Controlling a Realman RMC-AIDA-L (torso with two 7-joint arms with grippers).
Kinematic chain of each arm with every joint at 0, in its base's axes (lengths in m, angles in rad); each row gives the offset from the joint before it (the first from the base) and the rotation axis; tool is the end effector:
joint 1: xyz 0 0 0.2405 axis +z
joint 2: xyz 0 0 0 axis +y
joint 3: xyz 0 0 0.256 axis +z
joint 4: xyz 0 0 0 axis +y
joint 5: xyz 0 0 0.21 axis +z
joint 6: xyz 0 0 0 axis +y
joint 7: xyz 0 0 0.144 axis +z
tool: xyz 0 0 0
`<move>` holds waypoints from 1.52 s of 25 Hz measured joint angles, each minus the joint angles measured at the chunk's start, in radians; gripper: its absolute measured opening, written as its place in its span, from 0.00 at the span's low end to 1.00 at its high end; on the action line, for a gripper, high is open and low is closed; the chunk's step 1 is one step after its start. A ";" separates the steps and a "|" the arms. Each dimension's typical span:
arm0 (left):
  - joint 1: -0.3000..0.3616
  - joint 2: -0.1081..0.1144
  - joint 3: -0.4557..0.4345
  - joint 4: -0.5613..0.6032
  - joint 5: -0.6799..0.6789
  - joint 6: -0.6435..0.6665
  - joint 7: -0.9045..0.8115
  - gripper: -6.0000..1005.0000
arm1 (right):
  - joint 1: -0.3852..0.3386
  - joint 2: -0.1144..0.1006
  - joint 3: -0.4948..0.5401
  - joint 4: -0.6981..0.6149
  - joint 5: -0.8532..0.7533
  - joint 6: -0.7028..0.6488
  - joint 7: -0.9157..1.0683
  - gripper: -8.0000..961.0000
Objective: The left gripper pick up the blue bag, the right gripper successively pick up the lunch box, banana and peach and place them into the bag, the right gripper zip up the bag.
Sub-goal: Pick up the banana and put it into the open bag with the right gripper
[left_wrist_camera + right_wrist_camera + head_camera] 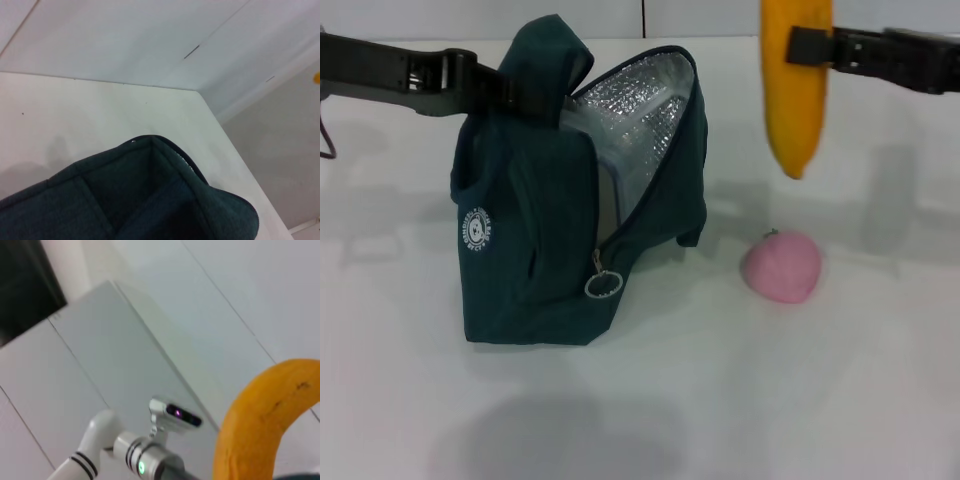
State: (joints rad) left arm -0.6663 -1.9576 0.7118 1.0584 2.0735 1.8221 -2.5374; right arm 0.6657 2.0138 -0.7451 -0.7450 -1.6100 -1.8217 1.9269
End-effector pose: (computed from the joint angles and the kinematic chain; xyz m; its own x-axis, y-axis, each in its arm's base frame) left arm -0.1890 0.3651 0.0990 0.4281 0.8396 0.3342 0.8610 -0.4913 0.1313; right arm 0.1609 0.3550 0.0647 0.5137 -0.5005 -0.6968 -0.4367 -0.8516 0.2898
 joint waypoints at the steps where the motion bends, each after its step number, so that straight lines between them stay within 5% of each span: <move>1: 0.001 0.000 0.000 0.000 0.000 0.000 0.000 0.05 | 0.000 0.005 -0.011 0.021 0.020 0.011 -0.033 0.47; 9: 0.003 0.000 -0.002 0.000 -0.003 0.000 0.002 0.05 | 0.023 0.012 -0.117 0.194 0.202 0.083 -0.268 0.47; 26: -0.003 -0.006 -0.001 -0.003 -0.004 0.000 0.007 0.05 | 0.043 0.014 -0.841 0.243 0.804 0.419 -0.722 0.49; 38: 0.002 -0.006 -0.001 -0.003 -0.004 0.000 0.016 0.05 | 0.036 0.014 -1.064 0.249 0.994 0.553 -0.879 0.50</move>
State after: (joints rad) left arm -0.6647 -1.9635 0.7105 1.0553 2.0691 1.8223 -2.5213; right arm 0.7014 2.0279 -1.8089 -0.4956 -0.6156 -1.2683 1.0483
